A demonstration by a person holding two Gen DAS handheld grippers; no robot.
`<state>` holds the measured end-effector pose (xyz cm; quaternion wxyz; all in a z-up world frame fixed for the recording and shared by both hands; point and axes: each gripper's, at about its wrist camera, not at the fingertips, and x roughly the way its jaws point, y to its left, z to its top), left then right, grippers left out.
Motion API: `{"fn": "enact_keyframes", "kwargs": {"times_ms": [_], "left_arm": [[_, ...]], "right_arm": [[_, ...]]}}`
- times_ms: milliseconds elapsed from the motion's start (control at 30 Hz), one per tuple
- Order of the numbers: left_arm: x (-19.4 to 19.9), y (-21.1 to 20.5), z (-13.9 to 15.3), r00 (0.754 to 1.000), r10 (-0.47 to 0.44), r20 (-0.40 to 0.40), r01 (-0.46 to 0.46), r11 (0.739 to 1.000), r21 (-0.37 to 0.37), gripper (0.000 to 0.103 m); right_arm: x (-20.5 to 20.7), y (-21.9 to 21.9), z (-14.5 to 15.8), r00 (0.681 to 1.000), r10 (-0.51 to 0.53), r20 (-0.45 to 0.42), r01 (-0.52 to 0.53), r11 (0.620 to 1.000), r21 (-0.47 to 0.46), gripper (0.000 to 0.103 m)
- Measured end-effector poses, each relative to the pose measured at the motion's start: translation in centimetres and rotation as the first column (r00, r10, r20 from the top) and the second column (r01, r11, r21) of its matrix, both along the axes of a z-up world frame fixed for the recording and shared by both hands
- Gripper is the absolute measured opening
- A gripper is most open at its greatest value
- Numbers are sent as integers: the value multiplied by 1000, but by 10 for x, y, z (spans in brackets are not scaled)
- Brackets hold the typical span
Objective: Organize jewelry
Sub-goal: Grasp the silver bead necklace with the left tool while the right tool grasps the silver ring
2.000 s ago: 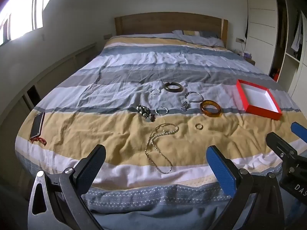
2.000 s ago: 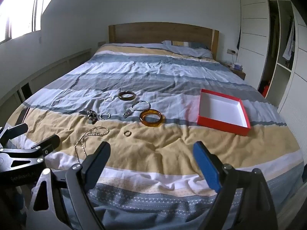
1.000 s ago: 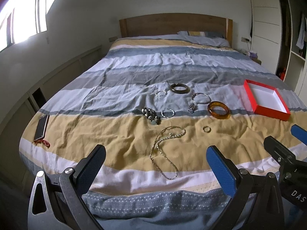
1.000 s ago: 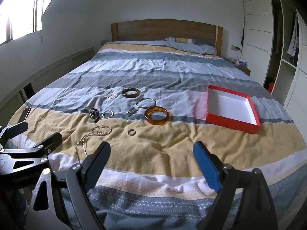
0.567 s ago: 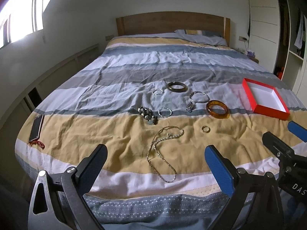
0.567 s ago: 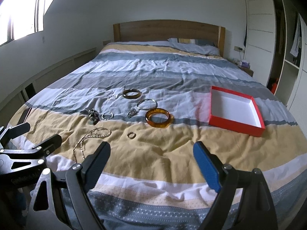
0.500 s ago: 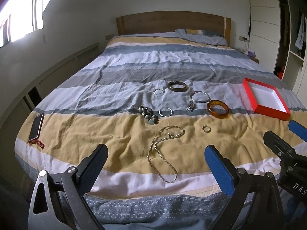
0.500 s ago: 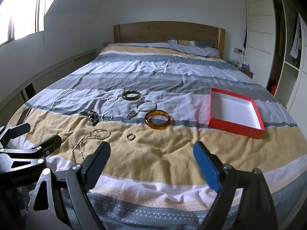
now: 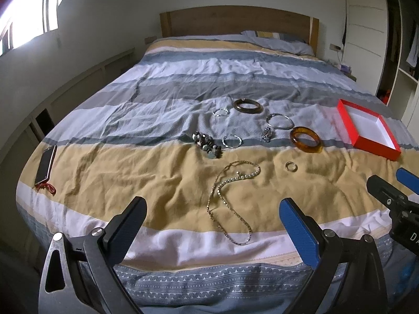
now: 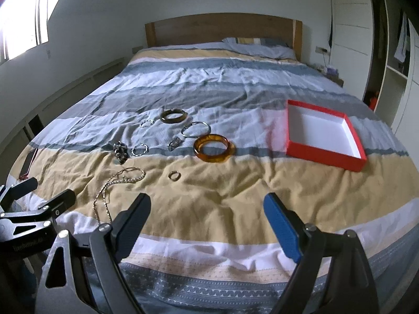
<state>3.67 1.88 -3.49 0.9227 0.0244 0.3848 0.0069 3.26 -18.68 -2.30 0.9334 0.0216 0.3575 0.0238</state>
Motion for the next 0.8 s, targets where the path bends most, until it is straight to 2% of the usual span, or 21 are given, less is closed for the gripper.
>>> {"fn": "enact_keyframes", "kwargs": {"times_ms": [133,400,433,533,567,700,800], "left_arm": [[4,3,-6,1000,5,-13,-5,1000,-3,100],[11,32,-19,998,43,-41,-46,997,-57,99],[12,35,-22,998,43,-48,-46,997,-63,97],[17,43,-32,996,21,-84,-30,993,-116,90],[20,45,-36,995,11,-97,-24,990,-135,88],[33,41,-49,990,-27,-137,2,984,-178,81],[52,40,-61,984,-42,-174,5,978,-207,71]], "right_arm": [[2,2,-2,1000,18,-2,-18,1000,11,88],[11,9,-5,995,100,-6,-100,995,27,83],[12,10,-6,994,112,-12,-112,993,30,77],[22,9,-14,989,143,-44,-140,989,56,49],[26,9,-17,987,151,-55,-147,987,66,46],[40,10,-29,981,178,-77,-171,981,92,46],[52,11,-35,977,192,-94,-182,978,101,46]]}}
